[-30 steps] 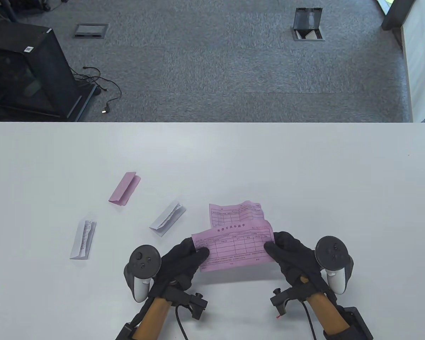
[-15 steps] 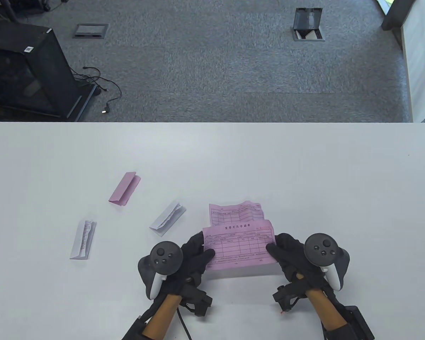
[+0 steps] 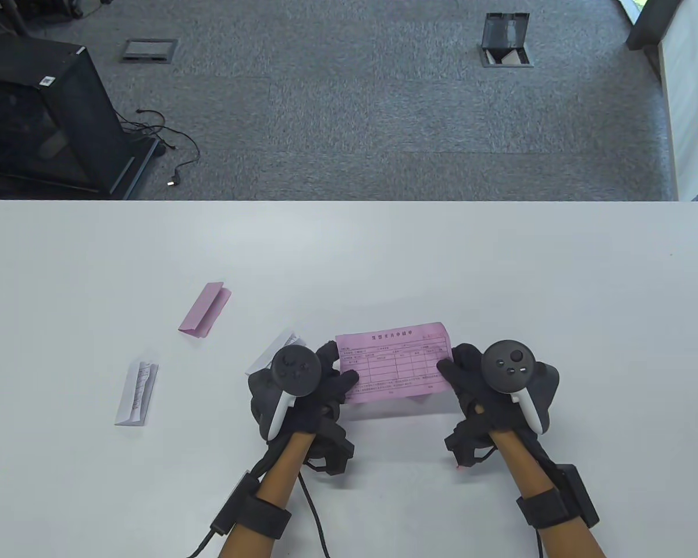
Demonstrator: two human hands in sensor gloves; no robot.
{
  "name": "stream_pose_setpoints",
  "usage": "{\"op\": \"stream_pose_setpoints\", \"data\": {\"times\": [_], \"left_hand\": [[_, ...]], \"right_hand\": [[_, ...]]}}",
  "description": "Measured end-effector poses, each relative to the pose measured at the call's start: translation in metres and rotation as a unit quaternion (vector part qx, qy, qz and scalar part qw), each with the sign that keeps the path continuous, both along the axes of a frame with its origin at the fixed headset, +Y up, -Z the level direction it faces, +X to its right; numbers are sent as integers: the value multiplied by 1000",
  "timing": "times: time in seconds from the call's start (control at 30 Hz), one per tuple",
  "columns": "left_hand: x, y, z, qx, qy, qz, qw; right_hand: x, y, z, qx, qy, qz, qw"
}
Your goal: Unfold folded invoices and stack
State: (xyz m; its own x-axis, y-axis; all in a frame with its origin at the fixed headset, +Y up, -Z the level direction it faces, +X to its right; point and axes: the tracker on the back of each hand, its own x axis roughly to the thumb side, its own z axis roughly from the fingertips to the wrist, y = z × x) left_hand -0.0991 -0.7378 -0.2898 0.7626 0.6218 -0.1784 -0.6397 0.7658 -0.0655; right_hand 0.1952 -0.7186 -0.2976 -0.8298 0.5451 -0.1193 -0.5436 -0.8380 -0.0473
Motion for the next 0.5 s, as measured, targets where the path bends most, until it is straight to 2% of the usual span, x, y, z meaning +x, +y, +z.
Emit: {"op": "stream_pose_setpoints", "data": {"times": [0.3, 0.5], "left_hand": [[16, -18, -34, -60, 2, -79, 995], [26, -29, -44, -77, -15, -125, 989]], "right_hand": [[-15, -28, -32, -49, -20, 146, 988], [-26, -47, -42, -91, -17, 214, 972]]}}
